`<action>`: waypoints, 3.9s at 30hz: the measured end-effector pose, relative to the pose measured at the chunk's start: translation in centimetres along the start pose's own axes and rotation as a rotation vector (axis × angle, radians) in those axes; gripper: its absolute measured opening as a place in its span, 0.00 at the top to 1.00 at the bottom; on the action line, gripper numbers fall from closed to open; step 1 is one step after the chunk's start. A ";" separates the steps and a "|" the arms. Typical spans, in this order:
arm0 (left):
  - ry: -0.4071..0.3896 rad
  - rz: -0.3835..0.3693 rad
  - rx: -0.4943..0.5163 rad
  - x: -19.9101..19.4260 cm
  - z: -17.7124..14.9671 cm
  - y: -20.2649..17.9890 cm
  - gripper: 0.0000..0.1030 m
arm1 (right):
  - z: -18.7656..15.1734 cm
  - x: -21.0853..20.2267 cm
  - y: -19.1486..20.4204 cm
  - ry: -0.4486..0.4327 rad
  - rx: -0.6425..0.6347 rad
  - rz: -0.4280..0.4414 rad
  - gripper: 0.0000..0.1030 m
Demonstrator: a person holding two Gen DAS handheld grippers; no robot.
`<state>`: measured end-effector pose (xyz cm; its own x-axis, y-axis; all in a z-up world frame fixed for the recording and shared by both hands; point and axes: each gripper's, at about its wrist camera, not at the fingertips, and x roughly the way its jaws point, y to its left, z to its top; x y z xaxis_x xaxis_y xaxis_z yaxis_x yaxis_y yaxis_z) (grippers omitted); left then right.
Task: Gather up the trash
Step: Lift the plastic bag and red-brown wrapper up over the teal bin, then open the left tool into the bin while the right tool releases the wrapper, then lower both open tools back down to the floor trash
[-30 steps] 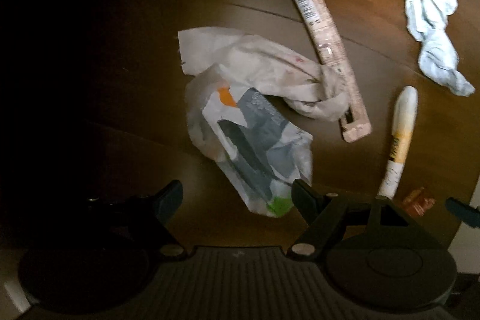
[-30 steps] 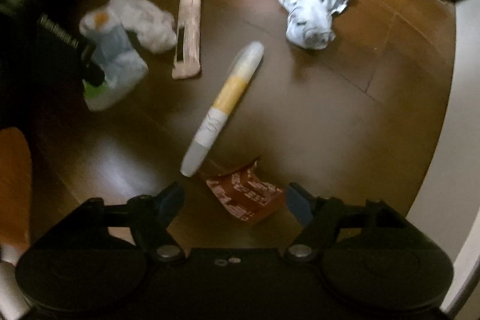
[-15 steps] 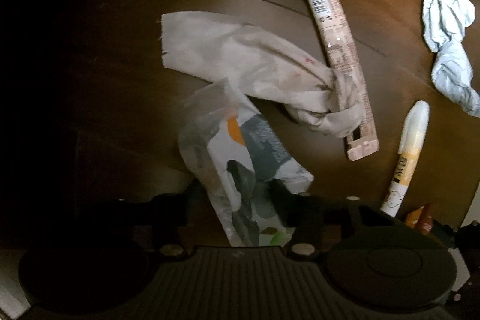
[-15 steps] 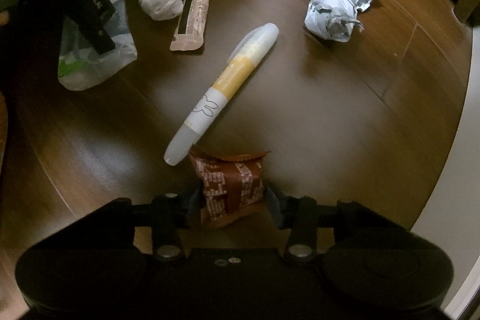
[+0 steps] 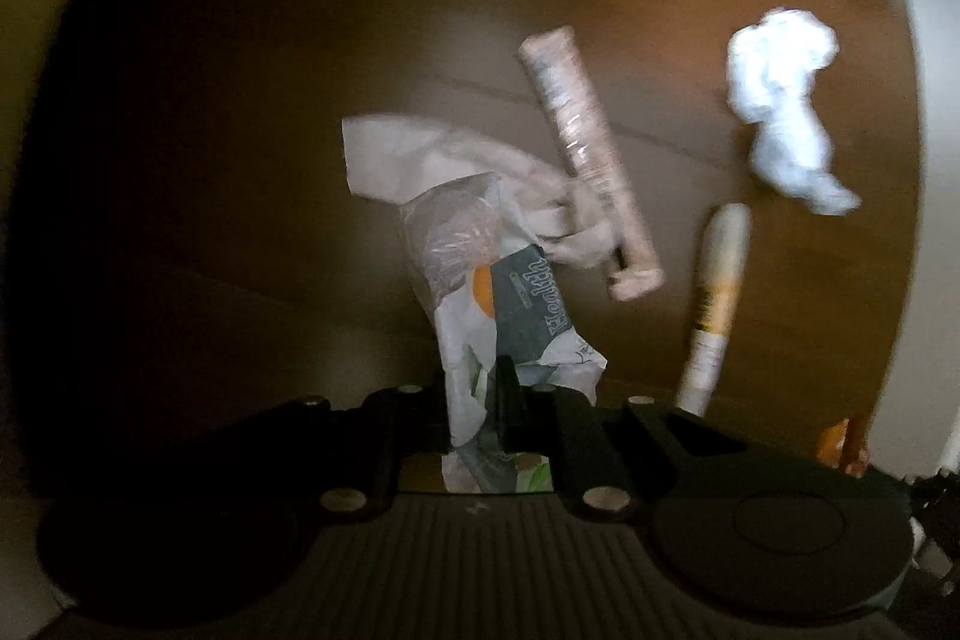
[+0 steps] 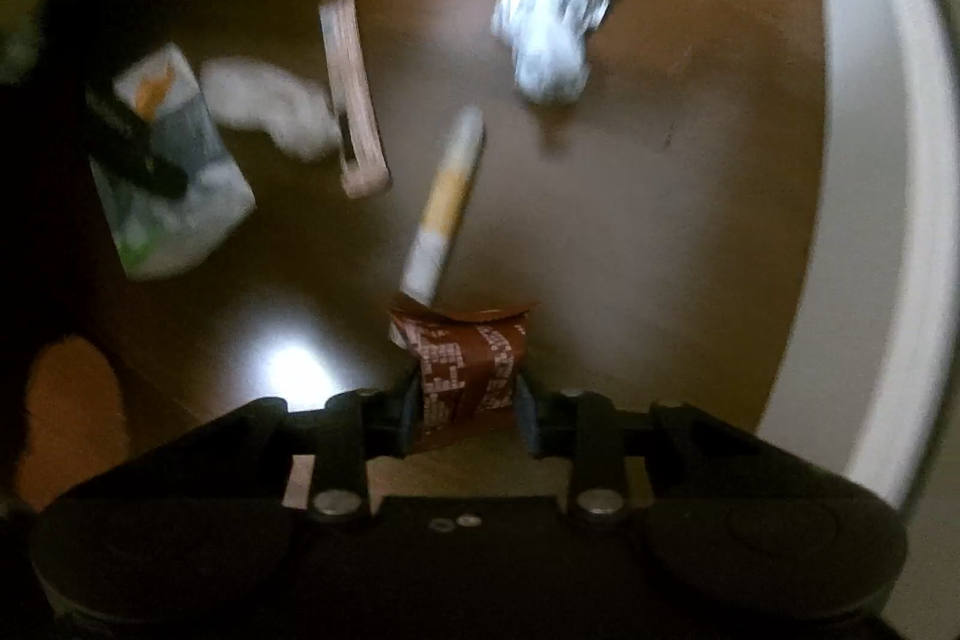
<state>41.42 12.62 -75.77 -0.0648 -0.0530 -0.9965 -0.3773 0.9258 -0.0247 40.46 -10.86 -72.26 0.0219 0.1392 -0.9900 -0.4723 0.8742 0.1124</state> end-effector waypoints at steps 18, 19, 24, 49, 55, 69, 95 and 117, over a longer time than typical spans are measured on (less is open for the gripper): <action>-0.215 -0.117 0.100 -38.2 2.6 -1.6 0.89 | 11.4 -35.3 3.6 -0.309 0.162 0.053 0.72; -0.222 -0.126 0.107 -40.3 2.8 -1.8 0.89 | 12.0 -37.1 3.8 -0.320 0.162 0.053 0.72; -0.285 -0.153 0.176 -50.1 4.3 -2.6 0.89 | 15.1 -46.5 5.7 -0.389 0.141 0.030 0.72; -0.672 -0.070 0.382 -76.3 20.1 -12.4 0.89 | 34.3 -67.8 2.9 -0.650 0.088 -0.108 0.72; -0.653 -0.036 0.370 -75.6 26.7 -18.0 0.89 | 40.5 -66.9 -0.9 -0.612 0.053 -0.126 0.72; -0.488 0.051 0.337 -69.2 33.6 -23.0 0.89 | 46.3 -59.9 -6.4 -0.448 0.102 -0.081 0.72; -0.468 0.074 0.329 -66.1 34.5 -23.2 0.66 | 46.6 -58.8 -6.8 -0.432 0.105 -0.064 0.40; -0.658 0.000 0.382 -73.5 23.1 -15.6 0.34 | 36.6 -65.0 -2.6 -0.605 0.118 -0.043 0.26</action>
<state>73.43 10.71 -4.02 0.5449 0.0706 -0.8355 -0.0233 0.9973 0.0691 72.53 -5.17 -5.06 0.5510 0.3120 -0.7739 -0.3602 0.9255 0.1167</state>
